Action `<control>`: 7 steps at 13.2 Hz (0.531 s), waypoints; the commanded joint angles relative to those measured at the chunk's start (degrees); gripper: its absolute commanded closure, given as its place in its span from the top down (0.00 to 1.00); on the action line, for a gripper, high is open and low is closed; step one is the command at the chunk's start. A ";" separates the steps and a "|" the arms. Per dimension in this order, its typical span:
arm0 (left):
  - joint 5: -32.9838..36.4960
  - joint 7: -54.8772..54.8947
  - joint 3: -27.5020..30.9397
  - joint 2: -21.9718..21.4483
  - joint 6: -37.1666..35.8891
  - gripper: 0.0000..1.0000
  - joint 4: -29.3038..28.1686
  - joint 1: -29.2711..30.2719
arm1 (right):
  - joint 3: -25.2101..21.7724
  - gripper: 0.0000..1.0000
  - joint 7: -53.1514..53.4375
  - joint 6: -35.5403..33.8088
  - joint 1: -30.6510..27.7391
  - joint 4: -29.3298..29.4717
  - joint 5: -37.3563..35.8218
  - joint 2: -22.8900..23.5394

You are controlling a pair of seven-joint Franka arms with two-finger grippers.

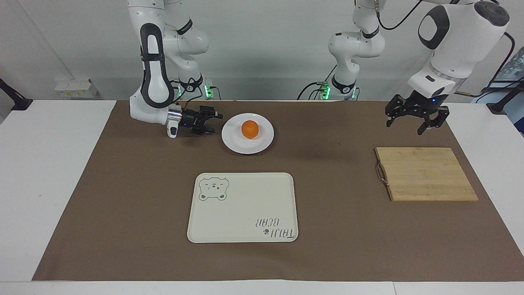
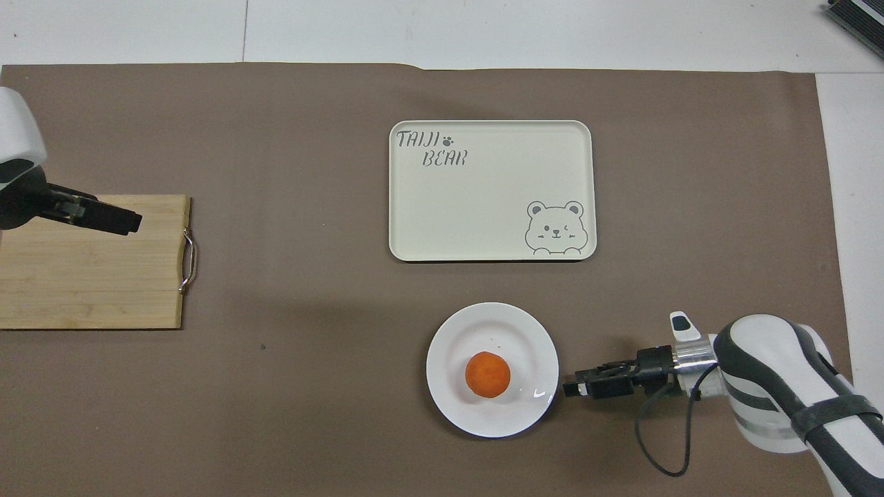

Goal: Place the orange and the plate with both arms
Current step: 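Grip the plate rim with the right gripper while the left gripper withdraws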

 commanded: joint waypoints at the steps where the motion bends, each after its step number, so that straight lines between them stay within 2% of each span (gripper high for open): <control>1: 2.17 0.57 -0.80 2.28 -7.12 1.00 7.90 0.75 | 0.10 1.00 -2.12 1.60 0.26 -1.70 2.09 -1.10; 7: 3.76 0.05 -1.32 1.22 -11.35 1.00 9.59 -0.12 | 0.19 1.00 -1.86 3.53 3.07 -2.49 3.23 -1.19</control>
